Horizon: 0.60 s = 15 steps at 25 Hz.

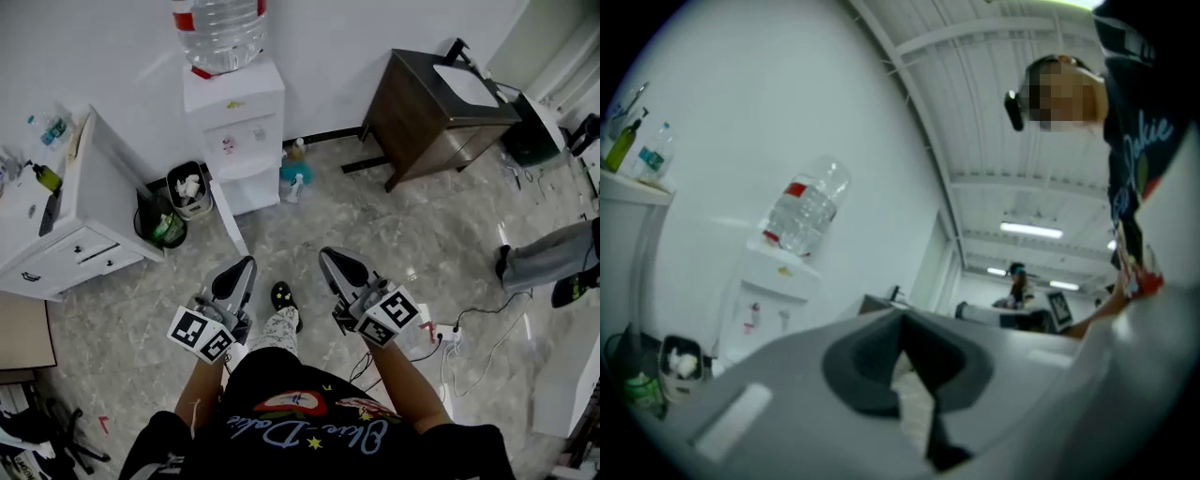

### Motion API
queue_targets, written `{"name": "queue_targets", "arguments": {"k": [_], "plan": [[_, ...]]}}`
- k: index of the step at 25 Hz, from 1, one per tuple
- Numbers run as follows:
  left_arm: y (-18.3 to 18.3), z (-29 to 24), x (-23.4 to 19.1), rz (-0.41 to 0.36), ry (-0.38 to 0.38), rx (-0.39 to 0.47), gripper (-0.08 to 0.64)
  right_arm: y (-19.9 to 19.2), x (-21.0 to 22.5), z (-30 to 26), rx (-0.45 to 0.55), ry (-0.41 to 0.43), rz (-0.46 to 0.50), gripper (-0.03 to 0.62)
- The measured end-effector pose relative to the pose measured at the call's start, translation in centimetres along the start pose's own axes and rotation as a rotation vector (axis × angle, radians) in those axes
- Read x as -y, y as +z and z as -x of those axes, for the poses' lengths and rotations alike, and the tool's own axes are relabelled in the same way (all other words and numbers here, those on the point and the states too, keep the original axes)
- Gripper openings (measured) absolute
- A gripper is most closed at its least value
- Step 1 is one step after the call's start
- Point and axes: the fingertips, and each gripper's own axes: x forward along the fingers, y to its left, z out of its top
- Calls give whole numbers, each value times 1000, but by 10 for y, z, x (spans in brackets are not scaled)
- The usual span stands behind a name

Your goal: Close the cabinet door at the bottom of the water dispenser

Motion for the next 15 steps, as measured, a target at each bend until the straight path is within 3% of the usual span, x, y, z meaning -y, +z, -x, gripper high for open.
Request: {"name": "queue_targets", "arguments": {"k": [3,7,12,15], "plan": [[-5,-56,-52,-14,111,-16,-2,2,76,-40,-92,-40,18,15],[-35,-109,-129,-42,278,-101,-2,-10,167,-95,-181,-92,56,15],[-86,-113,-205,1,463,-113,-2,-79,214,-160,-271,8,19,16],[-123,-99,-241,-11,596,-145,0,-118,218,-189,-296,146,-7,17]]}}
